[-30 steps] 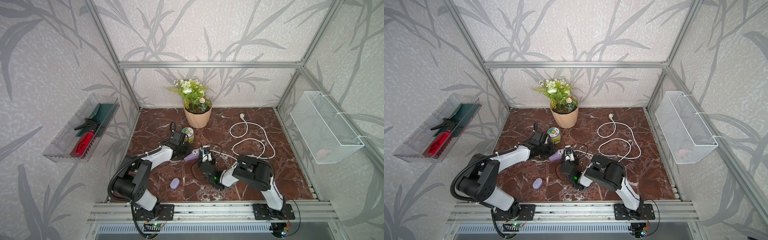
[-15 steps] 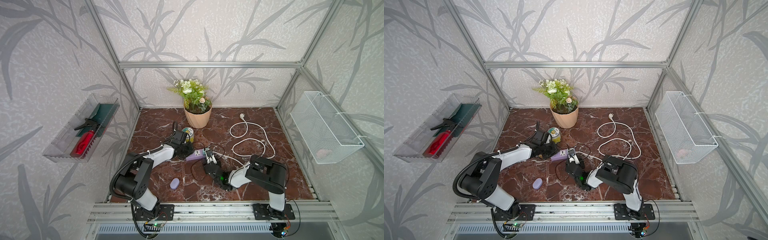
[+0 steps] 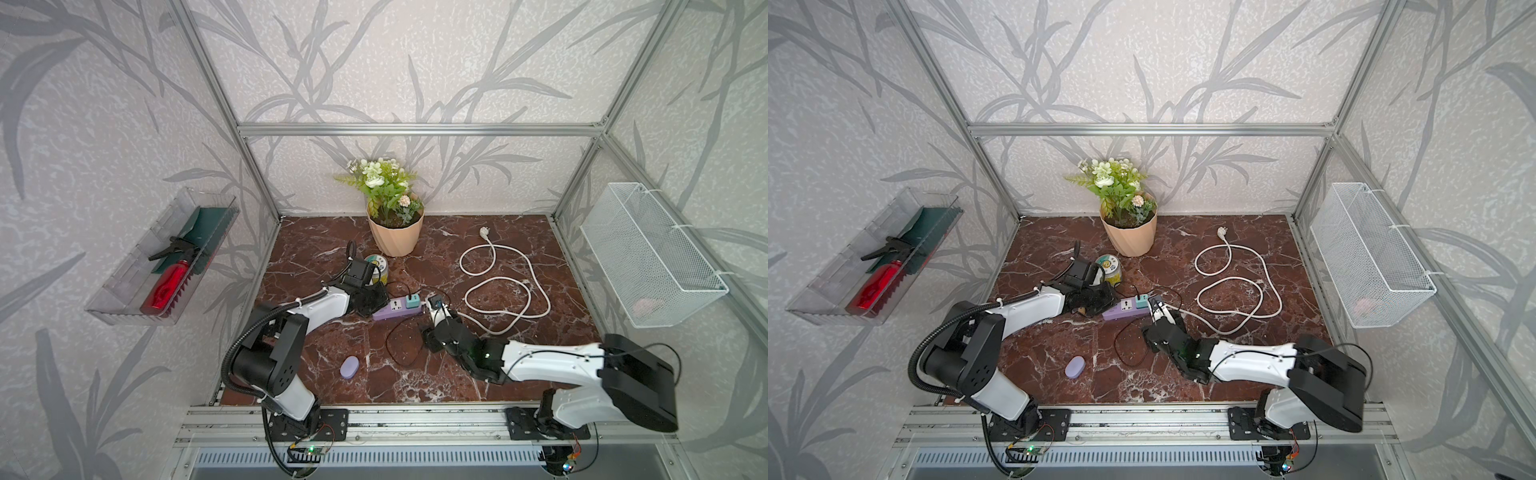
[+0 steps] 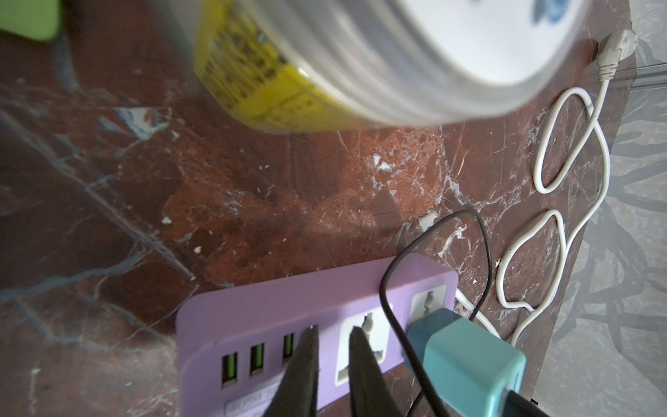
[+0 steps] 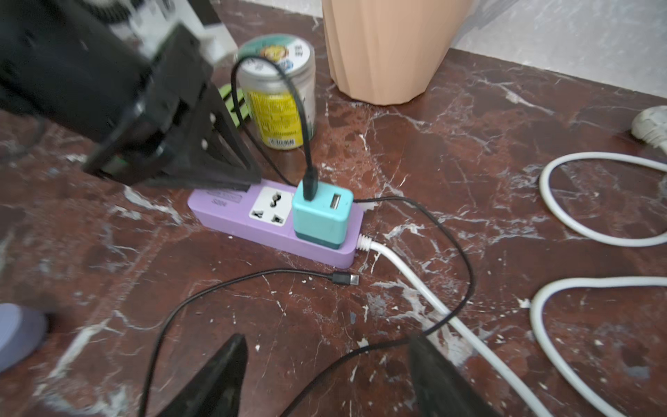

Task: Charge the bluetooth headset
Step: Insert the plug into the socket, then adjust the socket at the center of the board.

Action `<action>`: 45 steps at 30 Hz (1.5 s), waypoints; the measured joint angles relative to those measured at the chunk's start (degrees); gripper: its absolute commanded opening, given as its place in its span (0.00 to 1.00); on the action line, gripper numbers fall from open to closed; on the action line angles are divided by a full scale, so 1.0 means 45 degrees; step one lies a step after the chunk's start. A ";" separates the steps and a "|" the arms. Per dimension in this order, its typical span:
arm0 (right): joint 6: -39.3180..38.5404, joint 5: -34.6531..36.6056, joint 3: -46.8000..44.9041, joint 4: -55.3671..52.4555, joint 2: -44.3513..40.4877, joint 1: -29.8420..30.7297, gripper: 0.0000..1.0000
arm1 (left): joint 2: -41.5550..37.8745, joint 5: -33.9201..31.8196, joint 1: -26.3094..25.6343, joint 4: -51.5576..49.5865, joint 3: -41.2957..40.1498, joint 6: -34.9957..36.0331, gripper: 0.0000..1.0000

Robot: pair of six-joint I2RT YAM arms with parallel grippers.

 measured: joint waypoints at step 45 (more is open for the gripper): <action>0.5780 -0.8850 0.3526 -0.1637 0.5838 -0.4201 0.33 | -0.5576 -0.0282 0.0131 -0.1229 -0.3463 0.0214 0.46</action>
